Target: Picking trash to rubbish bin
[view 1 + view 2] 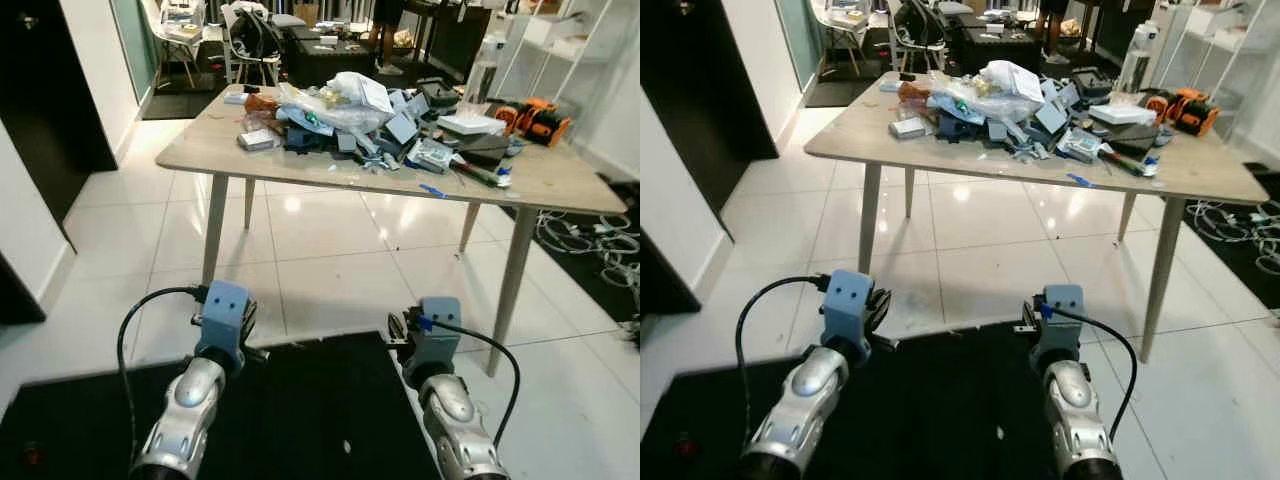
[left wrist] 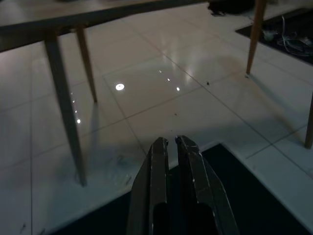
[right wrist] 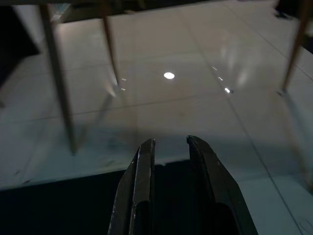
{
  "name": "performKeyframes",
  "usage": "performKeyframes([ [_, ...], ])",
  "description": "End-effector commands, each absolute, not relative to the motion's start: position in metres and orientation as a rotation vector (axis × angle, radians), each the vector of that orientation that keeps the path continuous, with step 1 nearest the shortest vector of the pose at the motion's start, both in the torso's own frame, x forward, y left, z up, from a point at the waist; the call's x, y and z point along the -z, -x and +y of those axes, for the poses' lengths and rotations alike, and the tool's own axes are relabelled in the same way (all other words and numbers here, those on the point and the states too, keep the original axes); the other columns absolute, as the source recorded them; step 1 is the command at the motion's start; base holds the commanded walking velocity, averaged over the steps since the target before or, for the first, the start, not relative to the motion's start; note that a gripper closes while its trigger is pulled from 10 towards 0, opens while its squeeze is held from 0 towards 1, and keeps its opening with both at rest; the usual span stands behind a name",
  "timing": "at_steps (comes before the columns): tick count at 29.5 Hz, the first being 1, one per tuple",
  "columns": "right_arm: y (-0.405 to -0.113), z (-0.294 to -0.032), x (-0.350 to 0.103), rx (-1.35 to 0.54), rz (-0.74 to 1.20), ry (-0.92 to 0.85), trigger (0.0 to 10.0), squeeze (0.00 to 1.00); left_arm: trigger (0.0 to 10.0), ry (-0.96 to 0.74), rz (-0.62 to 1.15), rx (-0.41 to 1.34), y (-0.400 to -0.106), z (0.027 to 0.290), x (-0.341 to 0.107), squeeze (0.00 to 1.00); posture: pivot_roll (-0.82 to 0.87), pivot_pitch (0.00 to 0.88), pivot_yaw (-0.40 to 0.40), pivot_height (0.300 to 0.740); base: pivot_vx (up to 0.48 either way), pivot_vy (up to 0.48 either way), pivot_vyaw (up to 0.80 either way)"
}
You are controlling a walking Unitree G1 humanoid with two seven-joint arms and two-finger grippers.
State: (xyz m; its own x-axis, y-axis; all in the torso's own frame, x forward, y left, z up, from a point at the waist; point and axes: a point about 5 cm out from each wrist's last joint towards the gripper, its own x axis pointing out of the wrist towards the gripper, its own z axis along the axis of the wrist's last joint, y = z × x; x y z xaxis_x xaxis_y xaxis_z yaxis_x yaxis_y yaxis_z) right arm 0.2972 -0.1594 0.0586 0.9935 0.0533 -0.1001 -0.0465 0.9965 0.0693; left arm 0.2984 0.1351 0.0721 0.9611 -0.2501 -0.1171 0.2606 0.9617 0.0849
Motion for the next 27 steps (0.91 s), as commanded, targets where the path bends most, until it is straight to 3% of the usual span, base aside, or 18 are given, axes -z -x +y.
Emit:
performKeyframes([
  [1, -0.296, -0.167, -0.058, -0.026, 0.11, -0.055, 10.0, 0.0, 10.0, -0.105, 0.107, 0.281, -0.298, 0.129, -0.072, 0.0, -0.05, 0.024, 0.015, 0.74, 0.469, 0.0, -0.8],
  [16, -0.298, -0.173, -0.06, -0.006, 0.108, -0.052, 10.0, 0.0, 10.0, -0.101, 0.107, 0.28, -0.298, 0.128, -0.073, 0.0, -0.05, 0.031, 0.014, 0.74, 0.464, 0.0, -0.09],
  [22, -0.3, -0.174, -0.065, -0.004, 0.093, -0.057, 10.0, 0.0, 10.0, -0.1, 0.107, 0.278, -0.299, 0.128, -0.073, 0.0, -0.05, 0.035, 0.013, 0.74, 0.463, 0.0, -0.73],
  [27, -0.303, -0.173, -0.068, -0.029, 0.089, -0.031, 10.0, 0.0, 10.0, -0.098, 0.107, 0.275, -0.299, 0.127, -0.073, 0.0, -0.05, 0.041, 0.008, 0.74, 0.464, 0.0, 0.0],
])
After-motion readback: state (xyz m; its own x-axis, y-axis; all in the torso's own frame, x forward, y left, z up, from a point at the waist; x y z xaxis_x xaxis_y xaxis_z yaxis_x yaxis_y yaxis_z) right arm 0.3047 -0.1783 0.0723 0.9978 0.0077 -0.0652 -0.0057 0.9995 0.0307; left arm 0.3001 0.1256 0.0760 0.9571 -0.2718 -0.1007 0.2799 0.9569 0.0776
